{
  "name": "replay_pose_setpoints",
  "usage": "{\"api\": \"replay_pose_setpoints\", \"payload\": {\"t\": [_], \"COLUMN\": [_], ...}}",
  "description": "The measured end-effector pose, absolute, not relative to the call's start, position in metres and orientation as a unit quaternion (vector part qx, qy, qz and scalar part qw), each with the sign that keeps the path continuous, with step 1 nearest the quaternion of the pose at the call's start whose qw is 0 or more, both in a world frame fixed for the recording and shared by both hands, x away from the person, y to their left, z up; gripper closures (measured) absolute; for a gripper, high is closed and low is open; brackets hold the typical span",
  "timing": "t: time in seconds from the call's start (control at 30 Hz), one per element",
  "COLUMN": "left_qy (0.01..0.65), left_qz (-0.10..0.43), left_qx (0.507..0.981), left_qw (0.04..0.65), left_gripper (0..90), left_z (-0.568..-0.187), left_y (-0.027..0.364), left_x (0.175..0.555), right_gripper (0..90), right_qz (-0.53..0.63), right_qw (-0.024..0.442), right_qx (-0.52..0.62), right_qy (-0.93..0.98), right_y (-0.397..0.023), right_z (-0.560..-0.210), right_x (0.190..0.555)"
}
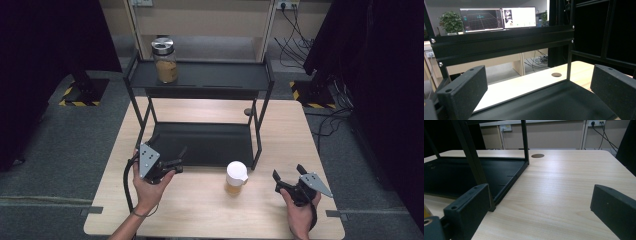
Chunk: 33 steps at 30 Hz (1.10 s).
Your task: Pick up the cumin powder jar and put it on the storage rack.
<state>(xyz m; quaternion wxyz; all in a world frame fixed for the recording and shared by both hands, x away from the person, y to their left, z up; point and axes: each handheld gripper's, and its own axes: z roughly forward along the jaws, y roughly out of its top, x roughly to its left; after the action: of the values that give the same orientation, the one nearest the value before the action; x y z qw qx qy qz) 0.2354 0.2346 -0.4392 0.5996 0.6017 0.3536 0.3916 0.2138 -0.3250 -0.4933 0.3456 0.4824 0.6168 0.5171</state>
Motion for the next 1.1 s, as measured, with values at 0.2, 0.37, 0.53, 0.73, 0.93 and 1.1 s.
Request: {"api": "replay_pose_setpoints", "payload": {"t": [0.2,0.37,0.53,0.73,0.93,1.1], "left_qy": [0.36,0.369,0.375,0.388,0.395,0.404], "left_qz": [0.382,0.372,0.365,0.357,0.347,0.334], "left_qx": [0.609,0.614,0.624,0.627,0.634,0.64], "left_qw": [0.595,0.59,0.58,0.573,0.567,0.562], "left_gripper": [0.4,0.3,0.6,0.7,0.7,0.7], "left_z": [-0.448,-0.458,-0.466,-0.476,-0.484,-0.49], "left_y": [0.236,0.24,0.242,0.244,0.243,0.24], "left_x": [0.234,0.23,0.228,0.226,0.226,0.228], "right_gripper": [3.1,3.1,3.1,3.1,3.1,3.1], "right_qz": [0.517,0.517,0.516,0.516,0.517,0.518], "right_qw": [0.346,0.346,0.347,0.347,0.347,0.346], "right_qx": [0.482,0.482,0.482,0.482,0.482,0.481], "right_qy": [0.617,0.617,0.618,0.617,0.617,0.617], "right_y": [-0.325,-0.325,-0.324,-0.324,-0.324,-0.325], "right_z": [-0.493,-0.493,-0.493,-0.493,-0.493,-0.494], "right_x": [0.214,0.214,0.214,0.214,0.214,0.214]}}
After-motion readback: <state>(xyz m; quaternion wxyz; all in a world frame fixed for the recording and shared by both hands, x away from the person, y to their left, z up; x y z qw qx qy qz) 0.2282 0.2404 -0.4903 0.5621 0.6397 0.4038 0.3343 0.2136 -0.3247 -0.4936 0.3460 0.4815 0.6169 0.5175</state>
